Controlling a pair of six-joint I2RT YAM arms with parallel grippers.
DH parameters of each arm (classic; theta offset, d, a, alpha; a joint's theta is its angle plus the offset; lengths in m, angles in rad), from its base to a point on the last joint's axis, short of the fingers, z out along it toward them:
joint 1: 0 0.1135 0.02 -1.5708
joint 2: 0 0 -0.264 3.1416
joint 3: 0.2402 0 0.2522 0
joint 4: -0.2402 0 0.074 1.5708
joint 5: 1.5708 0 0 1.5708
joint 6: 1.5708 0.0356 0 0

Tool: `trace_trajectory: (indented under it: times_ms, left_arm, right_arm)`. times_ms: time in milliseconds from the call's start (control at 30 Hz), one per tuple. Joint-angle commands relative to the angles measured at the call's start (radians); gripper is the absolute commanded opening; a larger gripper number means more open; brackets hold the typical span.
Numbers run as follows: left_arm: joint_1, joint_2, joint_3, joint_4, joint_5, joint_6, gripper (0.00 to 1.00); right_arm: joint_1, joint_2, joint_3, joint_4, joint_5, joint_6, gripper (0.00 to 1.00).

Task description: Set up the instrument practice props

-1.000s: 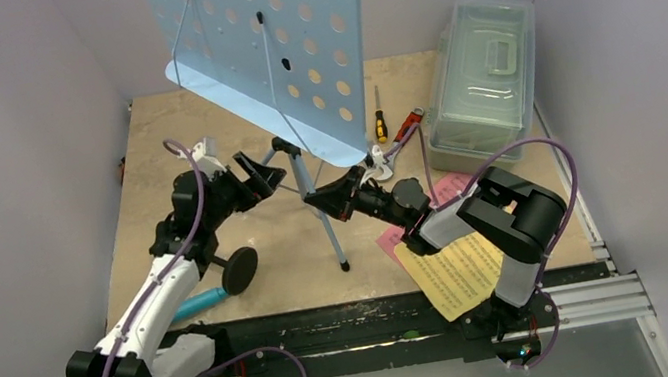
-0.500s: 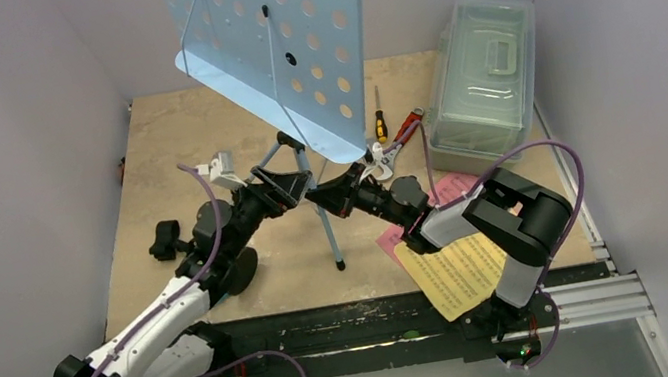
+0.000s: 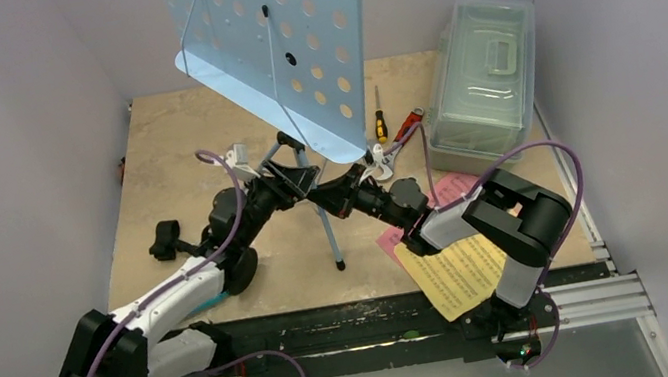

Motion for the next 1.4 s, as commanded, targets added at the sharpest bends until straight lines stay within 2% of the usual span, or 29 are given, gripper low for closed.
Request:
trace_trajectory:
  times_ms: [0, 133, 233, 267, 333, 400, 500, 533, 633, 733, 867, 967, 1100, 1167, 1367]
  left_arm:
    - [0.001, 0.056, 0.050, 0.109, 0.046, -0.019, 0.58]
    - [0.001, 0.094, 0.045, 0.095, 0.050, -0.004, 0.46]
    - [0.002, 0.106, 0.051, 0.036, 0.026, 0.025, 0.23]
    - [0.002, 0.108, 0.053, 0.011, 0.015, 0.037, 0.16]
    - [0.002, 0.106, 0.046, -0.020, 0.003, 0.064, 0.08]
    - [0.002, 0.097, 0.030, -0.036, 0.002, 0.098, 0.06]
    - [0.002, 0.083, 0.004, -0.065, 0.005, 0.143, 0.00]
    - [0.002, 0.082, -0.003, -0.074, 0.009, 0.154, 0.00]
    - [0.002, 0.088, -0.035, -0.056, 0.038, 0.172, 0.00]
    - [0.002, 0.104, -0.074, 0.009, 0.075, 0.165, 0.00]
    - [0.002, 0.131, -0.112, 0.050, 0.095, 0.154, 0.00]
    - [0.002, 0.145, -0.134, 0.067, 0.101, 0.152, 0.00]
    - [0.002, 0.157, -0.151, 0.076, 0.103, 0.153, 0.00]
    - [0.002, 0.162, -0.158, 0.082, 0.105, 0.148, 0.00]
    - [0.002, 0.164, -0.163, 0.086, 0.105, 0.141, 0.00]
  right_arm:
    - [0.048, 0.040, -0.056, -0.261, 0.048, 0.084, 0.00]
    - [0.087, 0.040, -0.063, -0.261, 0.103, 0.087, 0.00]
    - [0.103, 0.044, -0.066, -0.260, 0.136, 0.092, 0.00]
    - [0.105, 0.038, -0.068, -0.266, 0.144, 0.092, 0.05]
    - [0.105, 0.005, -0.073, -0.305, 0.154, 0.088, 0.19]
    - [0.097, -0.061, -0.085, -0.366, 0.167, 0.049, 0.35]
    - [0.070, -0.194, -0.085, -0.521, 0.152, -0.088, 0.51]
    - [0.058, -0.240, -0.084, -0.573, 0.132, -0.143, 0.59]
    - [-0.006, -0.400, -0.089, -0.714, 0.090, -0.242, 0.72]
    - [-0.109, -0.503, -0.064, -0.801, 0.007, -0.294, 0.74]
    - [-0.130, -0.540, 0.068, -0.904, -0.028, -0.408, 0.74]
    - [-0.167, -0.508, 0.163, -0.908, -0.088, -0.439, 0.74]
    - [-0.254, -0.407, 0.285, -0.883, -0.233, -0.372, 0.73]
    - [-0.262, -0.355, 0.337, -0.868, -0.316, -0.397, 0.71]
    - [-0.262, -0.297, 0.413, -0.769, -0.443, -0.448, 0.73]
